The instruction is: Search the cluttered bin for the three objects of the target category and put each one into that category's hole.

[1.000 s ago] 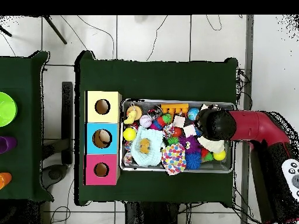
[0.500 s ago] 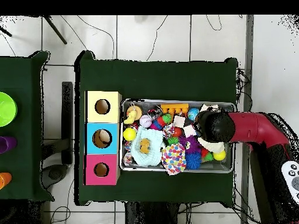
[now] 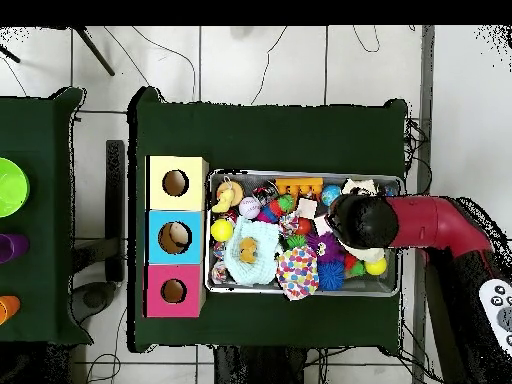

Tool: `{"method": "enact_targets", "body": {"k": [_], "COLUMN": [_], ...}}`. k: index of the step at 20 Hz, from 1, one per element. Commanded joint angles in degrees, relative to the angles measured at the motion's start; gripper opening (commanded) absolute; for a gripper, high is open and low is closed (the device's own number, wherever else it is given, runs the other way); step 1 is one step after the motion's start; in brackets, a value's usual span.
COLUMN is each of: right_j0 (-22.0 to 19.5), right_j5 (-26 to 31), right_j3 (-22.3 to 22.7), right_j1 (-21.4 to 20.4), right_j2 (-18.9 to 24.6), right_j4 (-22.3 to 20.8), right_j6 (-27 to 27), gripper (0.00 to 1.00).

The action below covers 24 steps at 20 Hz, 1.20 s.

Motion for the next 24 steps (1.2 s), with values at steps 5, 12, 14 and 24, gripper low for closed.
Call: {"method": "enact_targets", "body": {"k": [5,12,14,24], "right_j0": [1.35,2.62,2.95,4.98], "right_j5": [1.81,0.48,0.13,-2.1], "right_j3": [7.38,9.43,9.79,12.19], "right_j1": [-2.57,-3.74,-3.87,-5.15], "right_j2": [-1.23,-2.62,-3.03,-5.42], "right_j4": [1.65,2.57,2.87,4.69], "right_j6": [4.0,7.11,7.75,10.8], "gripper": [0.0,0.0,0.0,0.0]}}
